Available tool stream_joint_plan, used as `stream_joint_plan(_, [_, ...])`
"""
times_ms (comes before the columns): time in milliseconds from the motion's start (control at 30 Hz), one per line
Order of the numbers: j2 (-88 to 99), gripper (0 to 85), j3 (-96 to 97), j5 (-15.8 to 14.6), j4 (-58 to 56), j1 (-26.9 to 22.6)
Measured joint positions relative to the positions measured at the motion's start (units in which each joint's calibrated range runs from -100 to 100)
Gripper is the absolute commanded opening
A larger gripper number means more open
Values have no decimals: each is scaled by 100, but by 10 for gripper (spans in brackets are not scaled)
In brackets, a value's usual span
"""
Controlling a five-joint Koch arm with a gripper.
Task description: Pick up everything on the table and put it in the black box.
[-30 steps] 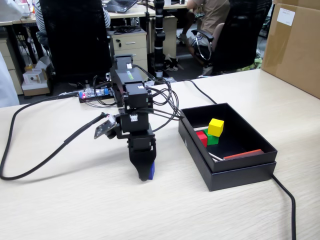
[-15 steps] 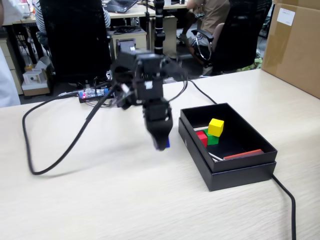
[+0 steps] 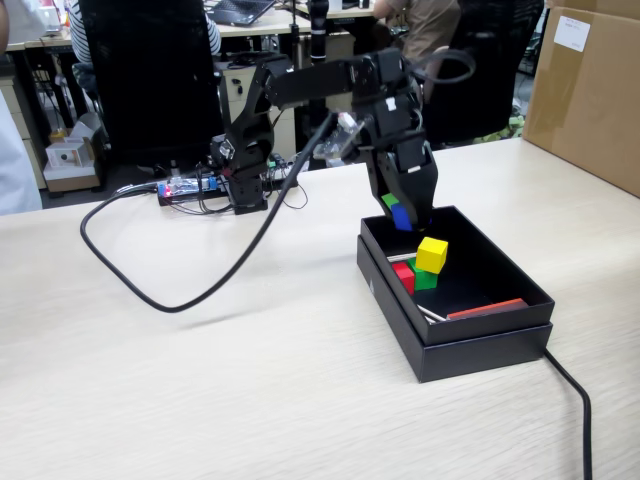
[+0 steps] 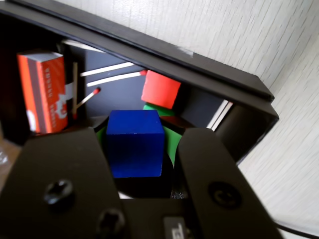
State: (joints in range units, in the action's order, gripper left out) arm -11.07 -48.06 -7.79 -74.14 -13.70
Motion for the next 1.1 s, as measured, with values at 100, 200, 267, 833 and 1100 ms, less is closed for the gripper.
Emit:
stream_joint_plan(100, [-259, 88, 173, -34, 0, 5])
stream_joint_plan(200, [-350, 88, 210, -63, 0, 20])
stream_joint_plan(267, [-401, 89, 265, -78, 8, 29])
stream_joint_plan(833, [-285, 374, 849, -117, 70, 34])
stream_joint_plan(1100, [3120, 491, 1707, -112, 0, 225])
